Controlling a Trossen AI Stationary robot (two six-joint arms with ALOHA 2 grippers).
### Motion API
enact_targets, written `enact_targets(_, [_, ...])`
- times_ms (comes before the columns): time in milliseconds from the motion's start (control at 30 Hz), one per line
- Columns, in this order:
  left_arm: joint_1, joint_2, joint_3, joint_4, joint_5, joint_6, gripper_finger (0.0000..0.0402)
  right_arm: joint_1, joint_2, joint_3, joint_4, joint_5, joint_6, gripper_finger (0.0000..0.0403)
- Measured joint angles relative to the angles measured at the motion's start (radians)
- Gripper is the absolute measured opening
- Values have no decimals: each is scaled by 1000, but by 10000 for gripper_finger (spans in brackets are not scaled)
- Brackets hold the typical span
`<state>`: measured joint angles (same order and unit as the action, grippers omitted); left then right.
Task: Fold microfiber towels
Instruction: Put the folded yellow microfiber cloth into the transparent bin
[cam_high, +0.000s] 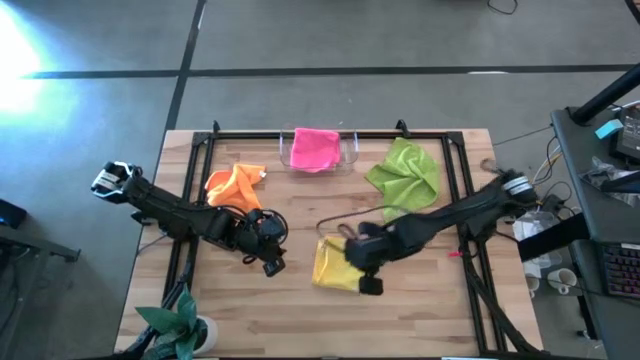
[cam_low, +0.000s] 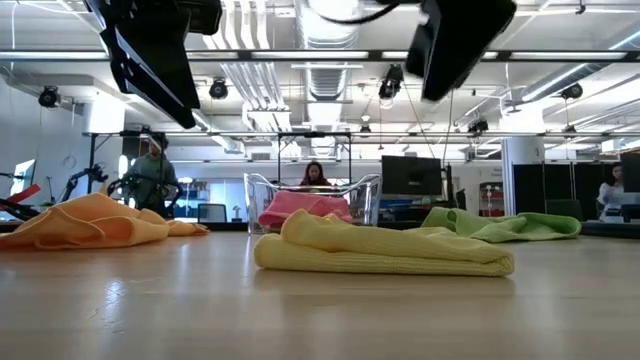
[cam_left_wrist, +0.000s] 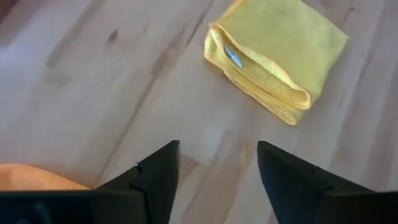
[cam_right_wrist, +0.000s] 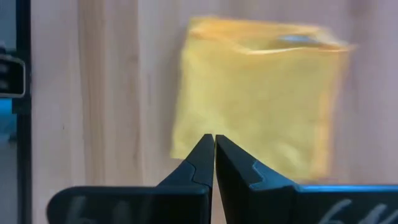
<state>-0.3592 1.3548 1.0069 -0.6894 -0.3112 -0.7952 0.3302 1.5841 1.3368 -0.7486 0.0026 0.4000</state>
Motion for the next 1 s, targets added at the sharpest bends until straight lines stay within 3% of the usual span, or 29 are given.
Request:
enact_targets(267, [33, 0, -1, 24, -45, -10, 262, 0, -378, -300, 111, 106, 241, 9])
enact_targets(500, [137, 54, -2, 214, 96, 27, 265, -1, -598, -563, 308, 165, 447, 10])
enact_targets(733, [221, 198, -3, 434, 269, 12, 265, -1, -662, -736, 470, 182, 594, 56])
enact_targets(1000, [264, 344, -4, 493, 373, -117, 265, -3, -558, -846, 695, 183, 774, 139])
